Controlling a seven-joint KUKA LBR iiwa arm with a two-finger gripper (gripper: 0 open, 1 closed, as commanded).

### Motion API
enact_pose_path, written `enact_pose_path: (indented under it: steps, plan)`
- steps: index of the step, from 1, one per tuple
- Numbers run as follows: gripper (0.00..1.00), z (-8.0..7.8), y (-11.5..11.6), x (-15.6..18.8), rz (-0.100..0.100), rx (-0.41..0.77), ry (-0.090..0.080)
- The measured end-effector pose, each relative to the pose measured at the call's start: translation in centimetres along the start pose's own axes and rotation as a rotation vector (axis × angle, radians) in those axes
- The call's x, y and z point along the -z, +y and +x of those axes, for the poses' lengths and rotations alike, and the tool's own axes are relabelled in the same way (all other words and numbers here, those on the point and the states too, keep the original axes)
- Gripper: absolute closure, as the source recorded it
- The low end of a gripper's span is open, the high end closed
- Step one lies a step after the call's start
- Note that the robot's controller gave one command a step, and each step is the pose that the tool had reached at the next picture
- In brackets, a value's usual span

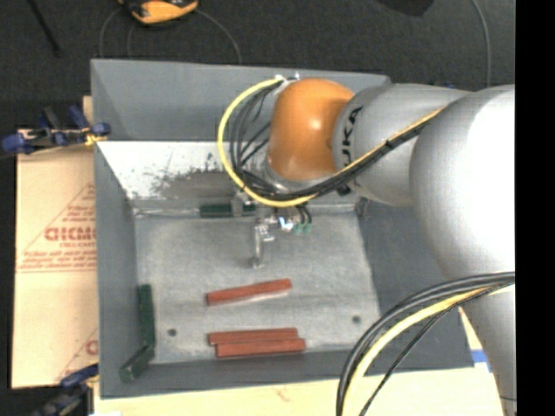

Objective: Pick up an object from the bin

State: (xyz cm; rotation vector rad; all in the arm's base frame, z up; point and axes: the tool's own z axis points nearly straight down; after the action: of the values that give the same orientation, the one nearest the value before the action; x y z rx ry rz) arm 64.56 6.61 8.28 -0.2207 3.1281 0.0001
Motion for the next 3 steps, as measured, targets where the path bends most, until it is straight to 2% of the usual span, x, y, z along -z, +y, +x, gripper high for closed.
enact_pose_path:
  steps: [1,2,3]
  plan:
    - [0.0,-0.4,-0.9,-0.7,0.003,0.005,0.0]
    - [0.0,-0.2,5.3,0.0,0.001,0.104,0.0]
    - [0.0,0.2,6.9,-0.6,-0.003,-0.038,0.001]
